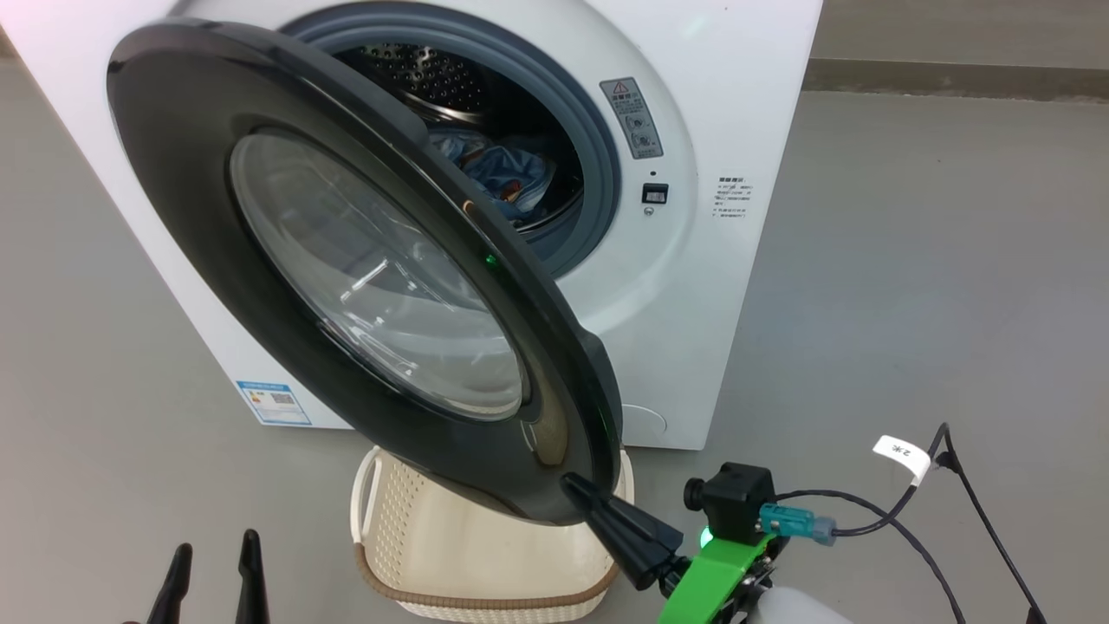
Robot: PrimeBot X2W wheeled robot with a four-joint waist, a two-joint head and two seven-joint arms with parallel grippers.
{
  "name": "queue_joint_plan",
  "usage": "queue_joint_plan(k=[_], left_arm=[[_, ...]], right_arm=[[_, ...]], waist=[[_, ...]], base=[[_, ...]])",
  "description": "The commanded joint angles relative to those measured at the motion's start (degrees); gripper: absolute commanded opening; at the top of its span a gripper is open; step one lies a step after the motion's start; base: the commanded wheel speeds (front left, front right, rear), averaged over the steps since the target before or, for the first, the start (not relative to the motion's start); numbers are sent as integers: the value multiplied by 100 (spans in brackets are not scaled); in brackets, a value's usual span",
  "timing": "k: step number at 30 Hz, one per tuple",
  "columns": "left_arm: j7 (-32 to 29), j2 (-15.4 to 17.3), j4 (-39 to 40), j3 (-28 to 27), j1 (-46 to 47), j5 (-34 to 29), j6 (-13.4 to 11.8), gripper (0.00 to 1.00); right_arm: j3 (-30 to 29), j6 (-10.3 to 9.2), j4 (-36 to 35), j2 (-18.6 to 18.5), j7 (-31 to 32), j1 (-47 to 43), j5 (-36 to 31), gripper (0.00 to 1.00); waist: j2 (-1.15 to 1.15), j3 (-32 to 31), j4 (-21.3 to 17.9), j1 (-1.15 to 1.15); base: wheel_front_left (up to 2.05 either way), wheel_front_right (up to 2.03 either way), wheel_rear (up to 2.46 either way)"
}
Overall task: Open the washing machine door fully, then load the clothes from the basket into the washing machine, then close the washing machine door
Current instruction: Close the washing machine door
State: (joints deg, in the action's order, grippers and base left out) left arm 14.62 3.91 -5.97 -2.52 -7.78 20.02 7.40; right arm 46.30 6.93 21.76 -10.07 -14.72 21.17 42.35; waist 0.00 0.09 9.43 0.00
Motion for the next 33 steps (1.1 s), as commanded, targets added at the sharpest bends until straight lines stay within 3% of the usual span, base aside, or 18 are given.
queue_joint_plan(k=[1, 20, 33], left_arm=[[38, 36, 116, -170, 290, 59, 9, 100], [38, 26, 161, -78, 379, 76, 9, 100], [38, -61, 319, 124, 683, 162, 9, 100]], right_arm=[[2, 56, -89, 108, -28, 136, 4, 0], [-634, 56, 431, 369, -28, 456, -255, 0], [-1458, 56, 620, 355, -28, 928, -674, 0]], waist=[[0, 3, 4, 0], [0, 129, 94, 0], [0, 674, 199, 0]], base=[[0, 0, 0], [0, 0, 0], [0, 0, 0]])
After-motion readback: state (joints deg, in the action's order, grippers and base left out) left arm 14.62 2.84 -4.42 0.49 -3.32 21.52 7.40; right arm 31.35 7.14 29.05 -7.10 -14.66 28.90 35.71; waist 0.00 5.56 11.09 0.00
